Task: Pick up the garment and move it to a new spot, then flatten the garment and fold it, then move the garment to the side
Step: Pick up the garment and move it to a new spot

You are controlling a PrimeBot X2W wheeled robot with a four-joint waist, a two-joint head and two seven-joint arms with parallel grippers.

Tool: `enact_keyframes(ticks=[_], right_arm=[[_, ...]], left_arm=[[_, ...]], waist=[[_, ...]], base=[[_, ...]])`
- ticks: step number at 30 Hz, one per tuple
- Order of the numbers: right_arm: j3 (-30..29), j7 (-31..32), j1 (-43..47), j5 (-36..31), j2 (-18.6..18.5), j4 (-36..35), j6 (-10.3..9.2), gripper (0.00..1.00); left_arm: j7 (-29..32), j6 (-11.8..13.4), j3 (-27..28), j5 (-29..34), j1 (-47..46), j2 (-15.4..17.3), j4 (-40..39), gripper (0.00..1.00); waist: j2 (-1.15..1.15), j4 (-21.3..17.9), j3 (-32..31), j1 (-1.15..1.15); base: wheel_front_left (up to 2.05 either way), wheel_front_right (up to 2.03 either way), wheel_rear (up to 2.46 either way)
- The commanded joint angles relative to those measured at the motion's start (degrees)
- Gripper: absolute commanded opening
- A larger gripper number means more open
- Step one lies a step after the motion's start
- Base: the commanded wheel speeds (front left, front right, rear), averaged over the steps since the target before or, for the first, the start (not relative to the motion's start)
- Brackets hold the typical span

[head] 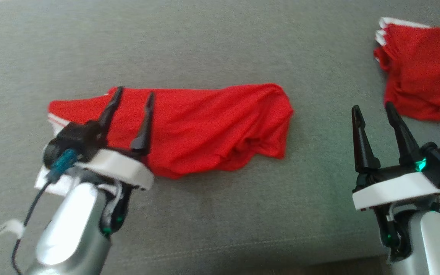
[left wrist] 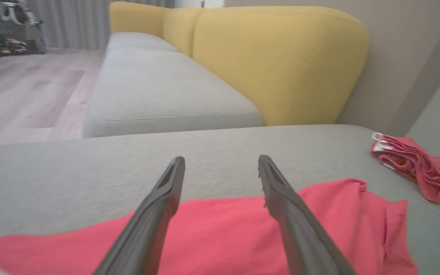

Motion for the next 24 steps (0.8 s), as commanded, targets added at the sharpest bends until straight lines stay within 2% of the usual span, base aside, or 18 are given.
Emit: enact_keyframes(ticks=[1,6,11,24], right_arm=[[0.99,0.6,0.01,-0.59,-0.26,-2.38,-0.04,1.0],[0.54,1.83,0.8,-1.17,-0.26,-2.55,-0.04,1.0],[0.49,2.55,1.57,-1.51,-0.26,-2.2,-0.04,1.0],[1.09,3.65,6.38,-1.35,-0.26,-1.54,-0.04,1.0]], left_arm=[[-0.68,1.0,3.35,-0.59,-0.07,2.0,-2.43,1.0],[-1.34,2.94,7.75,-1.82,4.21,4.21,-4.02,1.0],[-1.57,3.5,10.24,-2.47,8.13,5.81,-5.95,1.0],[-1.64,4.33,9.43,-1.74,15.44,6.45,-8.91,1.0]], waist=[[0.0,3.25,-2.51,0.0],[0.0,5.98,-4.47,0.0],[0.0,7.28,-6.02,0.0],[0.0,7.13,-11.75,0.0]], base=[[0.0,0.0,0.0],[0.0,0.0,0.0],[0.0,0.0,0.0],[0.0,0.0,0.0]])
